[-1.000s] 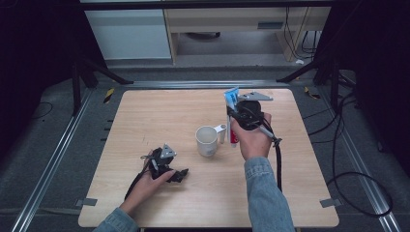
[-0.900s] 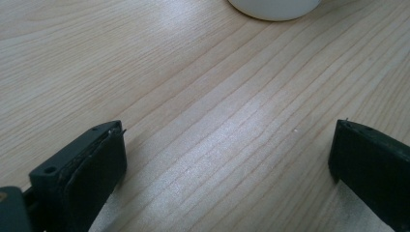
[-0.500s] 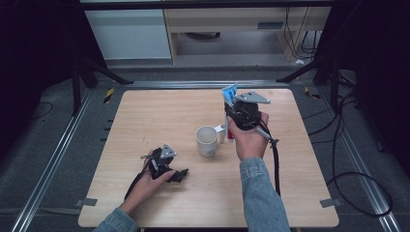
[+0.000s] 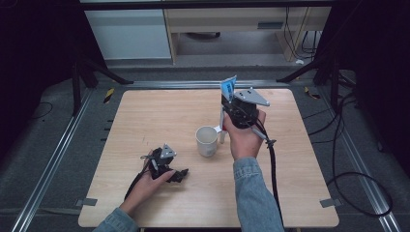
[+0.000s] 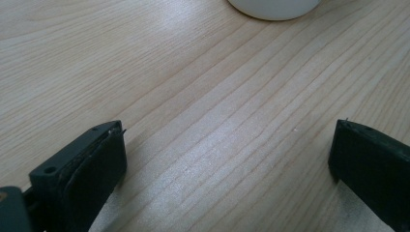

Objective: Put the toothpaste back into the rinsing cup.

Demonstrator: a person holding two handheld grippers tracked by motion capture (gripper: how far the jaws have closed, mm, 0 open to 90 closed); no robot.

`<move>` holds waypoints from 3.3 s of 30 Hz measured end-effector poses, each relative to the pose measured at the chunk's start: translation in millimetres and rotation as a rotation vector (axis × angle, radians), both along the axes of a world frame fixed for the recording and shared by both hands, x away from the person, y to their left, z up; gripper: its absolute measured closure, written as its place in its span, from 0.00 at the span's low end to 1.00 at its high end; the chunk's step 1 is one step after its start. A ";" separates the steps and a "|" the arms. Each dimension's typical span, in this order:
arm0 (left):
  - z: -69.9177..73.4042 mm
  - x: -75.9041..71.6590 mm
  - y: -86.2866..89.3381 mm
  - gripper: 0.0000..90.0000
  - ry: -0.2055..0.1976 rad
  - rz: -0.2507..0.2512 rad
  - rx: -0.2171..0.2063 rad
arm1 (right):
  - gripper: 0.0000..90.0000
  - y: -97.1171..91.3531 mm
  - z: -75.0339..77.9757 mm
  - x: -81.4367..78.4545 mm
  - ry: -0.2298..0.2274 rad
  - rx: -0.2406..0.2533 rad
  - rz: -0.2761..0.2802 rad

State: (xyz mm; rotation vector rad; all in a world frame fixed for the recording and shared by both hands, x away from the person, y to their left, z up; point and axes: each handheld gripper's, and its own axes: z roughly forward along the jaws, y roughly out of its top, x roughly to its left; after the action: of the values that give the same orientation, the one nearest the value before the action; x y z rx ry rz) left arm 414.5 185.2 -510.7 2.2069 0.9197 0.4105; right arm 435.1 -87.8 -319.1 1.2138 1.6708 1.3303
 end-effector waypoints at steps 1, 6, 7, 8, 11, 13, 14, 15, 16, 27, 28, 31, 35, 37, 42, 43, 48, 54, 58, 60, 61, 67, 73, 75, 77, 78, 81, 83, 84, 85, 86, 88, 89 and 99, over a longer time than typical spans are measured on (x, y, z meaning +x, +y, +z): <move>0.0 0.0 0.0 0.00 0.000 0.000 0.000 | 0.81 1.3 -0.3 -0.1 -0.004 0.003 0.000; 0.0 0.0 0.1 0.00 0.000 -0.001 0.000 | 0.81 9.4 -2.1 -1.4 -0.036 0.018 0.000; 0.0 0.0 0.1 0.00 0.000 -0.001 0.000 | 0.81 9.4 -2.1 -1.4 -0.036 0.018 0.000; 0.0 0.0 0.1 0.00 0.000 -0.001 0.000 | 0.81 11.2 -2.3 -1.8 -0.043 0.024 0.002; 0.0 0.0 0.1 0.00 0.000 -0.001 0.000 | 0.81 17.6 -2.7 -4.9 -0.066 0.020 0.001; 0.0 0.0 0.1 0.00 0.000 -0.001 0.001 | 0.81 24.1 -4.6 -7.0 -0.085 0.022 0.011; 0.0 0.0 0.1 0.00 0.000 -0.001 0.001 | 0.81 26.3 -5.6 -7.4 -0.086 0.025 0.013; 0.0 0.0 0.1 0.00 0.000 -0.001 0.001 | 0.81 28.1 -6.8 -7.5 -0.088 0.025 0.016; 0.0 0.0 0.1 0.00 0.000 -0.001 0.001 | 0.81 28.1 -6.8 -7.5 -0.088 0.025 0.016; -0.1 0.0 0.1 0.00 -0.001 -0.002 -0.001 | 0.81 41.5 -24.7 -6.0 -0.091 0.032 0.030; -0.1 0.0 0.1 0.00 -0.001 -0.002 -0.001 | 0.81 44.2 -28.1 -5.7 -0.083 0.034 0.034; -0.1 0.0 0.1 0.00 -0.001 -0.002 0.000 | 0.81 46.2 -33.4 -4.0 -0.072 0.034 0.038; -0.1 0.1 0.1 0.00 0.000 -0.003 -0.001 | 0.81 47.3 -38.7 -2.0 -0.058 0.032 0.038; -0.1 0.0 0.1 0.00 -0.001 -0.002 -0.001 | 0.81 47.5 -39.8 -1.7 -0.058 0.033 0.038; -0.1 0.1 0.1 0.00 0.000 -0.003 -0.001 | 0.81 48.5 -44.9 -1.6 -0.044 0.039 0.043; -0.1 0.0 0.1 0.00 -0.001 -0.002 -0.001 | 0.81 48.6 -46.5 -1.6 -0.040 0.042 0.040; -0.1 0.0 0.0 0.00 -0.001 -0.001 -0.001 | 0.81 49.3 -56.9 -1.2 -0.020 0.042 0.041; -0.1 0.0 0.1 0.00 -0.001 -0.001 -0.001 | 0.81 48.7 -65.6 0.5 -0.005 0.052 0.036; 0.0 0.0 0.2 0.00 0.000 -0.003 0.001 | 0.81 48.7 -68.7 0.5 0.002 0.052 0.037; 0.0 0.0 0.2 0.00 -0.001 -0.003 0.001 | 0.81 48.4 -71.3 0.7 0.005 0.051 0.036; 0.0 0.0 0.2 0.00 0.000 -0.003 0.001 | 0.81 48.4 -71.3 0.7 0.005 0.051 0.036; 0.0 0.0 0.2 0.00 0.000 -0.003 0.001 | 0.81 47.6 -79.4 0.9 0.020 0.065 0.033; 0.0 0.1 0.2 0.00 -0.001 -0.003 0.001 | 0.81 46.2 -85.0 1.7 0.032 0.072 0.035; 0.0 0.0 0.2 0.00 -0.001 -0.003 0.001 | 0.81 45.6 -85.9 1.6 0.036 0.078 0.035; 0.0 0.1 0.2 0.00 -0.001 -0.003 0.001 | 0.81 45.3 -86.7 1.9 0.038 0.080 0.034; 0.0 0.0 0.2 0.00 -0.001 -0.003 0.001 | 0.81 45.2 -87.1 2.1 0.038 0.081 0.033; 0.0 0.1 0.2 0.00 0.000 -0.004 0.000 | 0.81 44.9 -88.4 3.0 0.045 0.087 0.035; 0.0 0.0 0.2 0.00 -0.001 -0.003 0.001 | 0.81 45.0 -89.0 3.5 0.050 0.089 0.037; 0.0 0.0 0.2 0.00 -0.001 -0.001 0.001 | 0.81 45.1 -89.4 3.8 0.050 0.091 0.038; 0.0 0.0 0.2 0.00 -0.001 -0.001 0.001 | 0.81 45.0 -89.8 4.0 0.053 0.093 0.039; 0.0 0.0 0.1 0.00 0.000 -0.001 0.001 | 0.81 45.1 -90.1 4.1 0.053 0.094 0.039; 0.0 0.0 0.1 0.00 0.001 -0.002 0.000 | 0.81 45.1 -90.5 4.6 0.052 0.090 0.038; -0.1 0.0 0.1 0.00 0.001 -0.002 -0.001 | 0.81 45.0 -90.7 4.8 0.052 0.091 0.036; -0.1 -0.1 0.0 0.00 0.002 -0.002 -0.002 | 0.81 44.6 -93.3 7.3 0.054 0.106 0.031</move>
State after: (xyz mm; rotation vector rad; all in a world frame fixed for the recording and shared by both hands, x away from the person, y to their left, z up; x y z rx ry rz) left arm 414.4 185.2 -510.9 2.2062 0.9190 0.4061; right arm 442.4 -43.3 -412.4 1.3004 1.6811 1.4326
